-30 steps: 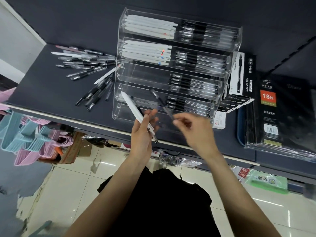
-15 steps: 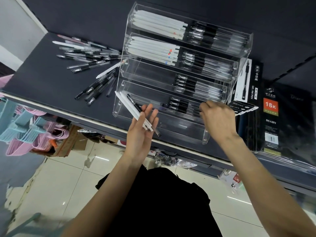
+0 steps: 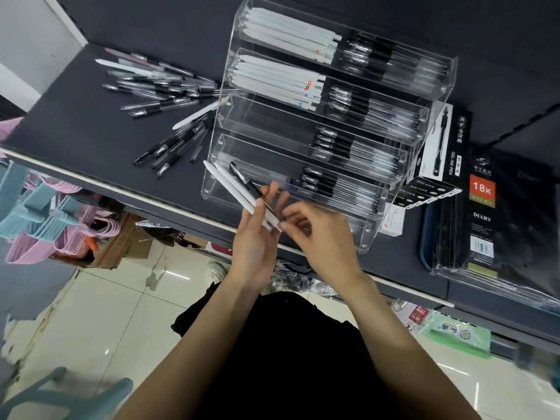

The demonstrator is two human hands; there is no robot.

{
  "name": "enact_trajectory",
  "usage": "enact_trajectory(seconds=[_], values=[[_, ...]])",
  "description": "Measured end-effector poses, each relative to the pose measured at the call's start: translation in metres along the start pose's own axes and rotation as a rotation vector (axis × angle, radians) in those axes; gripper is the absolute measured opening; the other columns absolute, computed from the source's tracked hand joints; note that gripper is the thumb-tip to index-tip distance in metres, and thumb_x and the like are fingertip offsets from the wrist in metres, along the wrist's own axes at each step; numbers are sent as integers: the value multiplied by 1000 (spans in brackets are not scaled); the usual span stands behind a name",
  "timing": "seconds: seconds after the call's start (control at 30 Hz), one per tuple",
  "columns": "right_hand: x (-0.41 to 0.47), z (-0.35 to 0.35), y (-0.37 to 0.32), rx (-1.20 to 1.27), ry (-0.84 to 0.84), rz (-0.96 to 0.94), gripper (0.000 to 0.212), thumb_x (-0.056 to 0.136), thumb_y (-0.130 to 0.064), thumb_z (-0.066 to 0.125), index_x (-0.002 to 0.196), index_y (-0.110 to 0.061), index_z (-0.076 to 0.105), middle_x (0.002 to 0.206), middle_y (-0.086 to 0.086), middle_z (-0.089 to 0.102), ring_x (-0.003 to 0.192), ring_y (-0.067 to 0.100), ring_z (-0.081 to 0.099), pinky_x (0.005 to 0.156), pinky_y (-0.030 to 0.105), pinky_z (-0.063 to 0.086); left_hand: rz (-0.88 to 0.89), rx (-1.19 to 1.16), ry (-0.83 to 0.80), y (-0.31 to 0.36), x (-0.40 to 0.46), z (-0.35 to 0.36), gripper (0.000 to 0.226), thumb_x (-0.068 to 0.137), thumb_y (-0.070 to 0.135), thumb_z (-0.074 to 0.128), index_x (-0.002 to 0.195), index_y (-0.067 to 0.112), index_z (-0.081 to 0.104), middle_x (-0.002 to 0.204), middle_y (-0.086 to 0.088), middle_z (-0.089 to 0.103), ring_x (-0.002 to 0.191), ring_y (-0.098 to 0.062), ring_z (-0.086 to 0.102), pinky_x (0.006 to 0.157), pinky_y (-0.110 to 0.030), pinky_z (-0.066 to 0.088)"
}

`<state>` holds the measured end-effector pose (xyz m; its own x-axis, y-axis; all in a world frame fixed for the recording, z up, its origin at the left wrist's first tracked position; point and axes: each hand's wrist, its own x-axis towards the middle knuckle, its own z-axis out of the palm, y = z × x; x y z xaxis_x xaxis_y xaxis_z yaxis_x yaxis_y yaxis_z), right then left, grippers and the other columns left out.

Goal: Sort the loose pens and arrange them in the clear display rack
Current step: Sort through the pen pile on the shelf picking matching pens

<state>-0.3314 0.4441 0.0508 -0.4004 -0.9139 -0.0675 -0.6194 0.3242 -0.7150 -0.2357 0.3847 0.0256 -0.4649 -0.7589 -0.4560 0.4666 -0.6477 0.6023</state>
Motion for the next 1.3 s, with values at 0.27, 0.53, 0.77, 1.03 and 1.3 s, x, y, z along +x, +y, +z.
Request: enact_trajectory(seconds=[0.27,0.53,0.77,1.03,1.3], values=[[6,-15,13,84,-139,50,18,81,-18,74,98,-20,69,79,-15,65,73,-6,59,68,6,43,-2,0,-38,-8,-2,4,28,103,20,33,120,15,55,120,3,66,117,-15,60,94,-30,50],[14,-72,63,-413,182,-88,10,84,-14,70,94,-16,70,88,-2,69,73,14,64,64,34,57,-12,58,38,-2,11,3,27,104,20,33,116,16,56,115,4,69,108,-12,65,88,-26,50],[29,-77,68,-626,6,-72,13,91,-20,62,97,-20,73,94,0,71,84,25,68,70,41,56,0,2,85,4,18,-2,22,103,21,36,109,19,57,104,5,71,95,-9,68,87,-28,49],[41,-75,64,-849,-133,-15,20,92,-9,56,101,-20,69,98,2,68,90,27,65,73,33,51,5,25,106,2,14,-4,21,103,20,37,106,18,57,98,5,71,89,-10,67,83,-27,52],[50,-56,64,-600,-100,-305,24,89,-7,63,108,-17,71,111,-2,68,100,24,64,73,39,56,1,50,115,4,14,-2,20,103,19,37,104,19,57,97,5,71,87,-10,67,83,-27,51]])
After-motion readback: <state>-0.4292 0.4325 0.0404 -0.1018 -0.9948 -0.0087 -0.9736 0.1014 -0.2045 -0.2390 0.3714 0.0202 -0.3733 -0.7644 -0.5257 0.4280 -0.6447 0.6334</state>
